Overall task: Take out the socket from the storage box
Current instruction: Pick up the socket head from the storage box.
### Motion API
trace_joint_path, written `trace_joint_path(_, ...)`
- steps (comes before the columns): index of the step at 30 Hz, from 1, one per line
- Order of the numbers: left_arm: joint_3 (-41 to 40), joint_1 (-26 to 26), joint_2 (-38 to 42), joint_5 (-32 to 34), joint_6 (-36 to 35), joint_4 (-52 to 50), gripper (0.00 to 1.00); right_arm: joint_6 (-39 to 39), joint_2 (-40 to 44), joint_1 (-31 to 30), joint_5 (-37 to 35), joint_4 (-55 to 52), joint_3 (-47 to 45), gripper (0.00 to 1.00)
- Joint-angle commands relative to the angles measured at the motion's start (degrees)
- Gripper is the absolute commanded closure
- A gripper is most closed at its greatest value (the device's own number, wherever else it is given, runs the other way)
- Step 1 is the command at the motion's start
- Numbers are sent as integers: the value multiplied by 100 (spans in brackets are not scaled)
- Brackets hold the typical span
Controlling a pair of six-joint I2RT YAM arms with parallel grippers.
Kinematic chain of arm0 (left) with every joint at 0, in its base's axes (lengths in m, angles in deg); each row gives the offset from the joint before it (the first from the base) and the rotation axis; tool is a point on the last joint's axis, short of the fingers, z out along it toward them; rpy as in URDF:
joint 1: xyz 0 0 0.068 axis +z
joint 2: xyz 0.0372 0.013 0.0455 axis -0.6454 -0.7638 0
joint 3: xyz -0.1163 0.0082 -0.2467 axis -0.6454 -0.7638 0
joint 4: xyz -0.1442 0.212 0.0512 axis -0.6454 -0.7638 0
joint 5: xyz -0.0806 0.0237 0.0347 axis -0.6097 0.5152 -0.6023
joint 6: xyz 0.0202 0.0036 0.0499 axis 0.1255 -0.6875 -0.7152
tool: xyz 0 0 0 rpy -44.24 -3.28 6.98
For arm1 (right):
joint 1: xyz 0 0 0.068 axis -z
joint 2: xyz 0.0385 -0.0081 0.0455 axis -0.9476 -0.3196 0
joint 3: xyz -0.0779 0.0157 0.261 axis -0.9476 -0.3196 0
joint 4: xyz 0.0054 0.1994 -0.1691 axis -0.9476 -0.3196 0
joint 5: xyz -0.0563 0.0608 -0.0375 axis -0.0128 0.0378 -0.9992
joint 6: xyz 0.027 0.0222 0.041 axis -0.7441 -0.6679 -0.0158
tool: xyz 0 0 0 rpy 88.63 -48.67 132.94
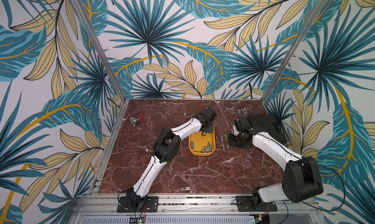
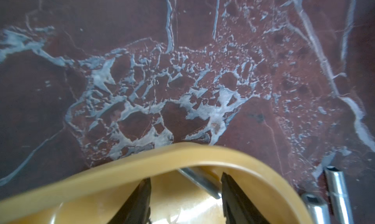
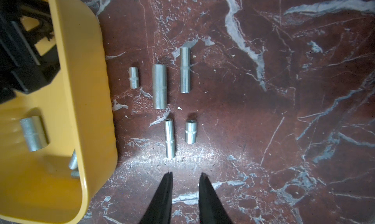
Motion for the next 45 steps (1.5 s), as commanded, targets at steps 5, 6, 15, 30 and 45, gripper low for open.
trace_joint_path(5, 211, -10, -174, 161, -112, -90, 42, -56, 96, 37, 98, 51, -124, 75)
trace_joint_path(6, 192, -10, -179, 152, -117, -107, 42, -51, 104, 43, 103, 46, -127, 75)
trace_joint_path(15, 20, -13, -64, 211, -287, -550, 66, -88, 96, 47, 158, 87, -175, 75)
trace_joint_path(30, -582, -10, 955, 253, -328, -245, 90, -76, 52, 49, 193, 115, -186, 75)
trace_joint_path(45, -4225, 701, 4251, 425, 187, 592, 88, -120, -201, 45, 400, 306, -142, 75)
